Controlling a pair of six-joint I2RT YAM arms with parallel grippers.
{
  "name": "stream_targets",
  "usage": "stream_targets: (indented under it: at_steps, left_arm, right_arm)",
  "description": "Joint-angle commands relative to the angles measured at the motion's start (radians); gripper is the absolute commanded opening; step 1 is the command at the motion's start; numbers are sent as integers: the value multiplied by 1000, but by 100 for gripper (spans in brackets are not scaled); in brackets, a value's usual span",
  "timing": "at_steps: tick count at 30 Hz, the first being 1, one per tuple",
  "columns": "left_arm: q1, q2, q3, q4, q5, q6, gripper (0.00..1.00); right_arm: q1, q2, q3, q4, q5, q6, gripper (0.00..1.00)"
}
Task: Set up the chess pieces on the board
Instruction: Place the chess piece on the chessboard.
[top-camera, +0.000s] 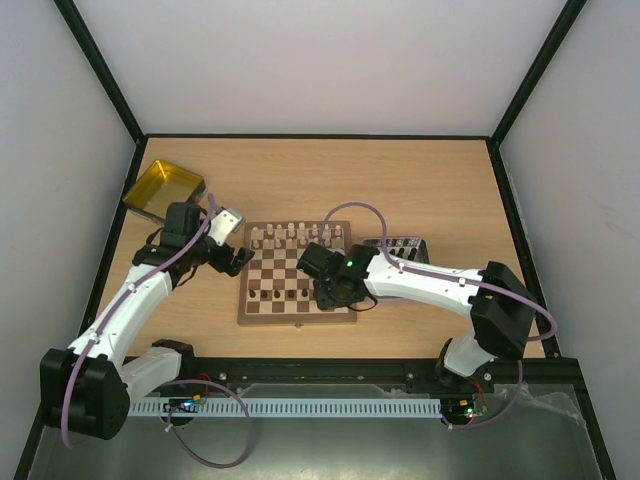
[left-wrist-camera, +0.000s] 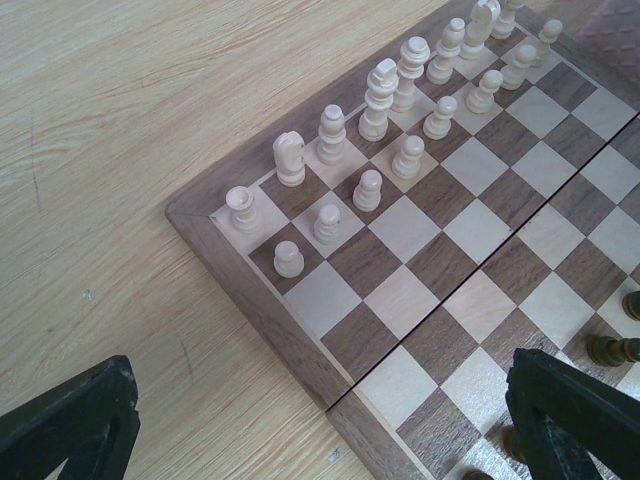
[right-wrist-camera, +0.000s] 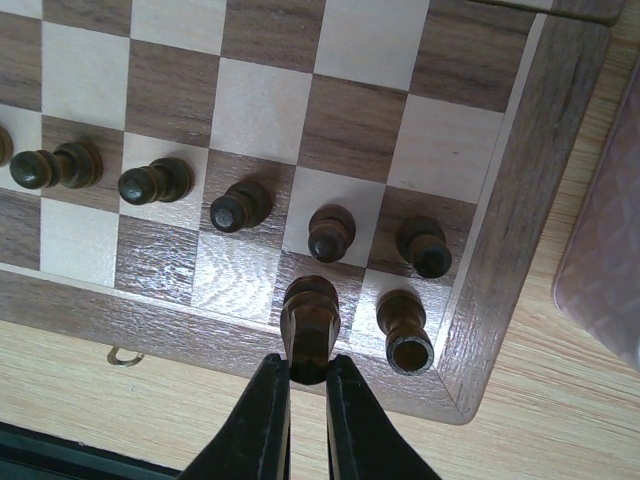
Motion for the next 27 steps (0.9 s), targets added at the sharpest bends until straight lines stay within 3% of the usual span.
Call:
stream_targets:
  at_steps: [1, 27]
  left_arm:
    - [-3, -1, -12, 3, -5, 3, 100]
    - [-4, -2, -14, 4, -10, 3, 100]
  right_arm:
    - [8, 15, -22, 13, 0, -2, 8]
    - [9, 16, -68, 59, -36, 7, 11]
